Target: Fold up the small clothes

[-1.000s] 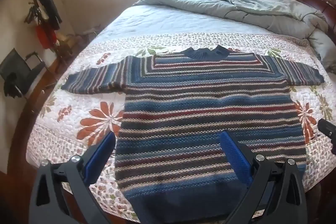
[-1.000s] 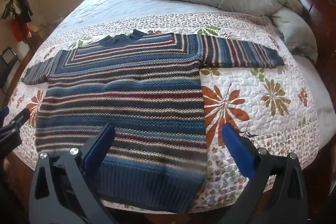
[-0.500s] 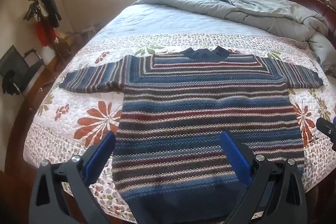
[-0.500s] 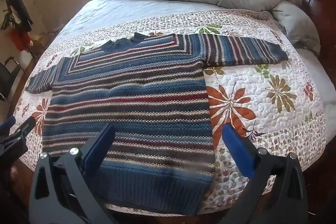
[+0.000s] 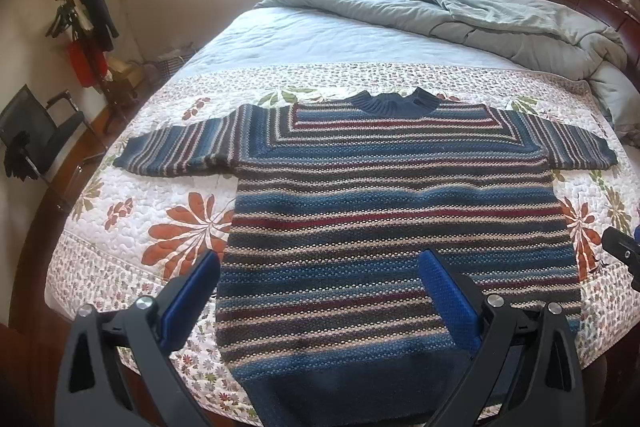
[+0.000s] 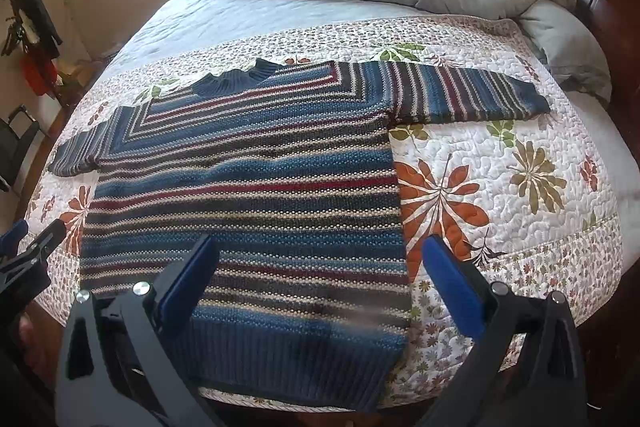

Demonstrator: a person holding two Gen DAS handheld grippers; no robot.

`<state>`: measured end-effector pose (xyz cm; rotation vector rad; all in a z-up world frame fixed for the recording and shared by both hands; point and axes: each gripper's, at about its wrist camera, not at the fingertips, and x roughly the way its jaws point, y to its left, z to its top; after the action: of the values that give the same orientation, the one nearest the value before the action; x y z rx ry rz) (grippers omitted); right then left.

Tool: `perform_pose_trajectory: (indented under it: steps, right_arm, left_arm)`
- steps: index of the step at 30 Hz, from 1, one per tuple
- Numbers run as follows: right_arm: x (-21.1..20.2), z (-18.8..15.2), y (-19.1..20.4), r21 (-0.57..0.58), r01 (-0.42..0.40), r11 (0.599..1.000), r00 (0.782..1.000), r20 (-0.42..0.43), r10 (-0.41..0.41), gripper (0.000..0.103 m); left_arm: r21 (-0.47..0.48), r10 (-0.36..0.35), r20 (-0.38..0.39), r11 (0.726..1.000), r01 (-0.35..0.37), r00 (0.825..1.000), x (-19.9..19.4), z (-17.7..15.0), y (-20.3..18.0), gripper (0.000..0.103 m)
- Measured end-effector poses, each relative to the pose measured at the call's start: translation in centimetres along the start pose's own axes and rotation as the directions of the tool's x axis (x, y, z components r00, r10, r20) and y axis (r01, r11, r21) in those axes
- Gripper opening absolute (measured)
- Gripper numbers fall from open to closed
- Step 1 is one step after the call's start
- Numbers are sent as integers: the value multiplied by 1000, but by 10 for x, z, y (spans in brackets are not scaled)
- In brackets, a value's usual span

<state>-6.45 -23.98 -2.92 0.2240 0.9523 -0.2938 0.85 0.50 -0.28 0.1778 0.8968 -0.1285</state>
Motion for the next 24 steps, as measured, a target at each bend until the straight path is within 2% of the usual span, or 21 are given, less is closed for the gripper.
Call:
perform_pose_trajectory:
  steps: [24]
  right_arm:
    - [6, 0, -4, 11, -7, 1000, 1000, -7, 7, 101]
  left_arm:
    - [3, 1, -11, 1000, -1, 1000, 6, -2, 0, 100]
